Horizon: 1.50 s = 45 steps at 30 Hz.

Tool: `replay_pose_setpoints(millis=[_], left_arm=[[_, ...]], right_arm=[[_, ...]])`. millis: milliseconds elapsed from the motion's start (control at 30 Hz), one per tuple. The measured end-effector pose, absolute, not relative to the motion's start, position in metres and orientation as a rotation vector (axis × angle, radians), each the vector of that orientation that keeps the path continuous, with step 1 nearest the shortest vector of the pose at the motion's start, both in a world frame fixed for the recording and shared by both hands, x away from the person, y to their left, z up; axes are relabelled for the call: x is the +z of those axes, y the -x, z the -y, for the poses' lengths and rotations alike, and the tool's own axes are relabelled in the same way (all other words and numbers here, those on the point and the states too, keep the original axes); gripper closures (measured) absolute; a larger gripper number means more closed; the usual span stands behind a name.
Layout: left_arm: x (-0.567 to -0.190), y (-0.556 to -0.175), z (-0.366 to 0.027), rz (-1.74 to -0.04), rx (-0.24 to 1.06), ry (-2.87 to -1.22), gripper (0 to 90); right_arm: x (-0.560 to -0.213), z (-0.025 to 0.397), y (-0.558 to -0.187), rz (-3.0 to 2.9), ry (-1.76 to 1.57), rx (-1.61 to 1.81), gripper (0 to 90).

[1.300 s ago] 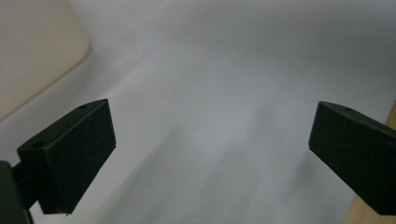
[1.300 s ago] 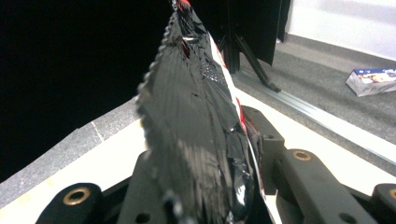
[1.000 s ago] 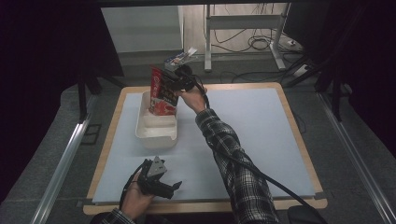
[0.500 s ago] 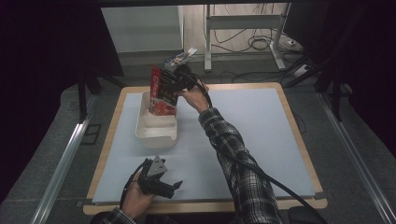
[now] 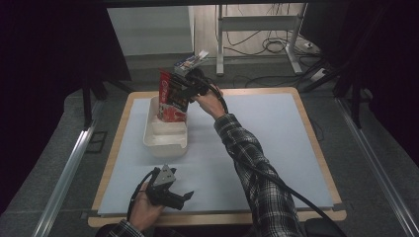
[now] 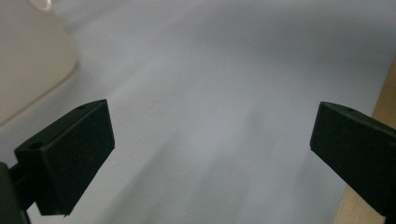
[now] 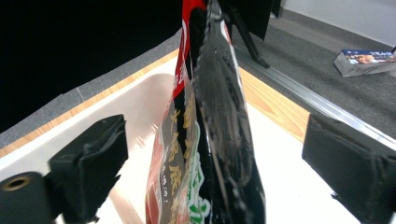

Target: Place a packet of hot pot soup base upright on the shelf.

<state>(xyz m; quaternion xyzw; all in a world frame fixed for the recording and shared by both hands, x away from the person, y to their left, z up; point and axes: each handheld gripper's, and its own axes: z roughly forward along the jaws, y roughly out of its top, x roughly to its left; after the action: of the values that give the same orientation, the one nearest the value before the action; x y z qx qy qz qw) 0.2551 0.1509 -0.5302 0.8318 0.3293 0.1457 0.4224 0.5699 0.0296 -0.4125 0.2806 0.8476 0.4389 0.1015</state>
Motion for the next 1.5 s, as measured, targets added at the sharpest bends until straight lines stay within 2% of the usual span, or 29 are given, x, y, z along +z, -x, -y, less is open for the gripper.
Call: replay_pose_setpoints(millis=[267, 1500], left_arm=[[-0.529, -0.255, -0.151, -0.826, 0.336, -2.052, 0.0], [-0.526, -0.253, -0.147, -0.822, 0.400, -2.061, 0.9]], right_arm=[[-0.407, -0.026, -0.566, -2.510, -0.822, 1.293, 4.6], [-0.384, 0.013, -0.527, -2.508, -0.759, 1.263, 3.4]])
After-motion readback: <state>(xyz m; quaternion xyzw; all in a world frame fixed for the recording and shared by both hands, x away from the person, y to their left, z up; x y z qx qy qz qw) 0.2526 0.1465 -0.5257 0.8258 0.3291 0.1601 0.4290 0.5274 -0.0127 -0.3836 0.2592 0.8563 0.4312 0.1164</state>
